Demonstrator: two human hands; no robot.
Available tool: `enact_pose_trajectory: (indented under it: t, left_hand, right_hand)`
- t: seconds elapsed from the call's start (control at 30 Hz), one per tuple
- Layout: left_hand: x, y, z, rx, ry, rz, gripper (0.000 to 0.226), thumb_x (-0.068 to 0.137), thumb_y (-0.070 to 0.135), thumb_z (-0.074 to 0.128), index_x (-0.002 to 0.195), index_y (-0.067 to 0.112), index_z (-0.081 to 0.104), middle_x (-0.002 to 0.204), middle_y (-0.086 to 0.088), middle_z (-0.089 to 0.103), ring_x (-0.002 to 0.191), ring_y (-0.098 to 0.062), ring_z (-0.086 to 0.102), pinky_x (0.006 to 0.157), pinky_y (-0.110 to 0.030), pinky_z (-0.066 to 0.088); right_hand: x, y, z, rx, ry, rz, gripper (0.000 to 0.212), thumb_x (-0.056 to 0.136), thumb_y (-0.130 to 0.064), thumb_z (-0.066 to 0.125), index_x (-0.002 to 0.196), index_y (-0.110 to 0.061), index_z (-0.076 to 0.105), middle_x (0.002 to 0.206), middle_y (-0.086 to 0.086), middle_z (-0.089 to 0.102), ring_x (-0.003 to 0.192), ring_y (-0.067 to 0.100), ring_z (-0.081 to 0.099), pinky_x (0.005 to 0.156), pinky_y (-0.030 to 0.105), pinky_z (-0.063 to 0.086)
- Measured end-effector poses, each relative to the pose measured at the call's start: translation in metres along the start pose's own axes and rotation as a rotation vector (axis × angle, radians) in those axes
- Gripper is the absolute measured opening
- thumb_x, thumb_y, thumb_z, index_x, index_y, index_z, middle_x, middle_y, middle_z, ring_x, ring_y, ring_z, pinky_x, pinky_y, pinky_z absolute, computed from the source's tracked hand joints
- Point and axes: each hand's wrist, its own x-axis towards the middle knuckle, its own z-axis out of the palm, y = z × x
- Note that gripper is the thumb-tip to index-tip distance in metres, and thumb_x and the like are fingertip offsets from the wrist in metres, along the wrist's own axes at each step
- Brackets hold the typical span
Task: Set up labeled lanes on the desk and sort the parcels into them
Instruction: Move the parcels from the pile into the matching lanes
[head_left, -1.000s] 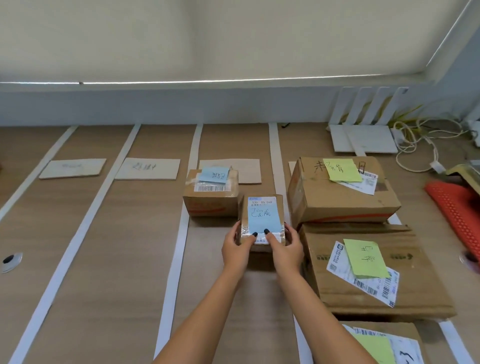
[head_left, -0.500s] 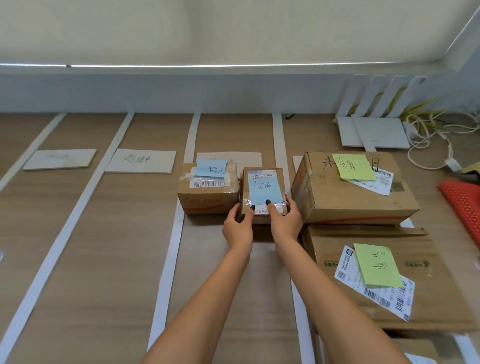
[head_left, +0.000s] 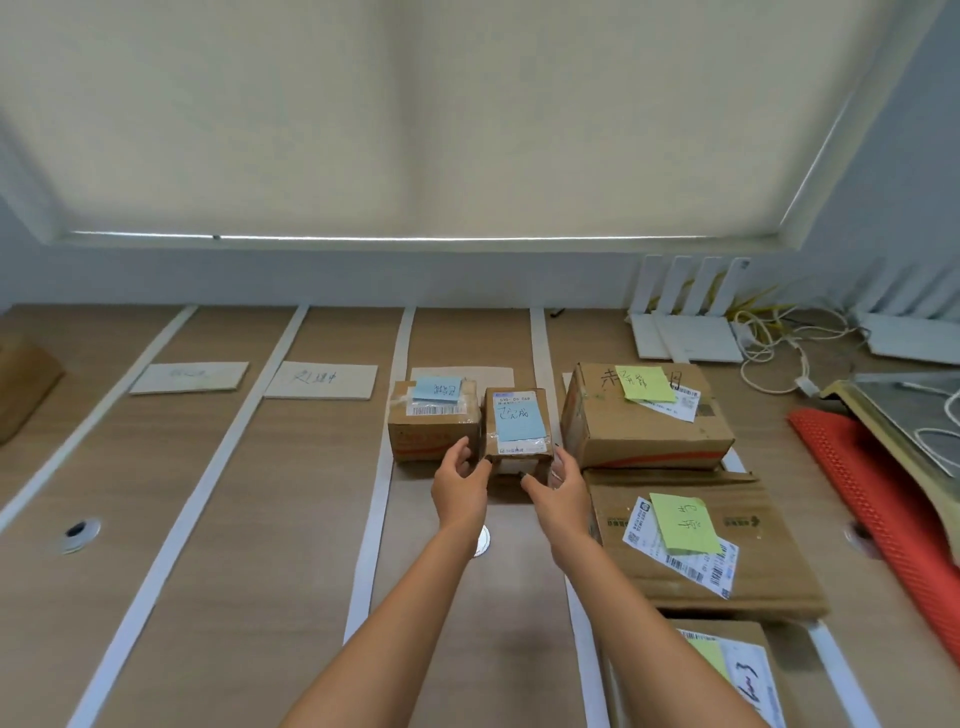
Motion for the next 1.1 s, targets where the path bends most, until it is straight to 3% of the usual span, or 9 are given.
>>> enact_pose_trajectory:
  t: [0.37,0.57,0.67,0.87,0.97,1.1]
  left_hand:
    - [-0.093,0.038,-0.097,0.056,-0.11,0.141,0.048,0.091,0.007,0.053,0.137,0.019,0.045,0.134,-0.006,0.052,0.122,-0.018,0.048,0.092,-0.023,0.039]
    - [-0.107,0.042,-0.171,0.091,-0.209,0.26,0.052,0.089,0.004,0.055,0.137,0.02,0.044,0.133,-0.005,0.052,0.12,-0.015,0.05,0.095,-0.023,0.043]
    - [-0.101,0.041,-0.219,0.106,-0.207,0.291,0.054,0.089,0.006,0.055,0.139,0.022,0.041,0.134,-0.002,0.05,0.124,-0.017,0.047,0.093,-0.023,0.041]
    - [-0.089,0.038,-0.338,0.185,-0.254,0.306,0.056,0.09,0.005,0.053,0.141,0.024,0.037,0.139,-0.003,0.046,0.127,-0.018,0.043,0.096,-0.028,0.041]
    - [-0.085,0.038,-0.398,0.204,-0.28,0.299,0.059,0.088,0.001,0.051,0.142,0.022,0.037,0.14,-0.004,0.045,0.128,-0.019,0.042,0.1,-0.032,0.041]
    - [-0.076,0.041,-0.461,0.183,-0.273,0.283,0.06,0.086,0.0,0.052,0.141,0.02,0.038,0.138,-0.005,0.047,0.125,-0.018,0.045,0.102,-0.034,0.041]
  right_hand:
    - [-0.121,-0.053,0.01,-0.013,-0.155,-0.087,0.062,0.087,-0.009,0.062,0.142,-0.021,0.035,0.137,0.009,0.048,0.11,0.014,0.047,0.087,0.027,0.04]
    - [-0.178,-0.064,0.046,-0.056,-0.202,-0.165,0.061,0.086,-0.006,0.06,0.141,-0.019,0.037,0.139,0.012,0.046,0.12,0.02,0.047,0.091,0.028,0.041]
    - [-0.206,-0.065,0.081,-0.069,-0.199,-0.179,0.062,0.086,-0.005,0.06,0.142,-0.019,0.036,0.139,0.011,0.045,0.12,0.021,0.047,0.093,0.032,0.043]
    - [-0.271,-0.065,0.177,-0.069,-0.188,-0.215,0.059,0.085,-0.003,0.06,0.139,-0.019,0.04,0.135,0.011,0.047,0.105,0.015,0.049,0.081,0.025,0.045]
    - [-0.302,-0.067,0.229,-0.049,-0.193,-0.208,0.059,0.085,-0.003,0.059,0.139,-0.018,0.041,0.135,0.012,0.047,0.107,0.018,0.049,0.091,0.034,0.047]
    - [-0.334,-0.07,0.286,-0.056,-0.216,-0.226,0.059,0.086,-0.005,0.06,0.139,-0.02,0.04,0.136,0.01,0.046,0.108,0.016,0.047,0.094,0.035,0.047]
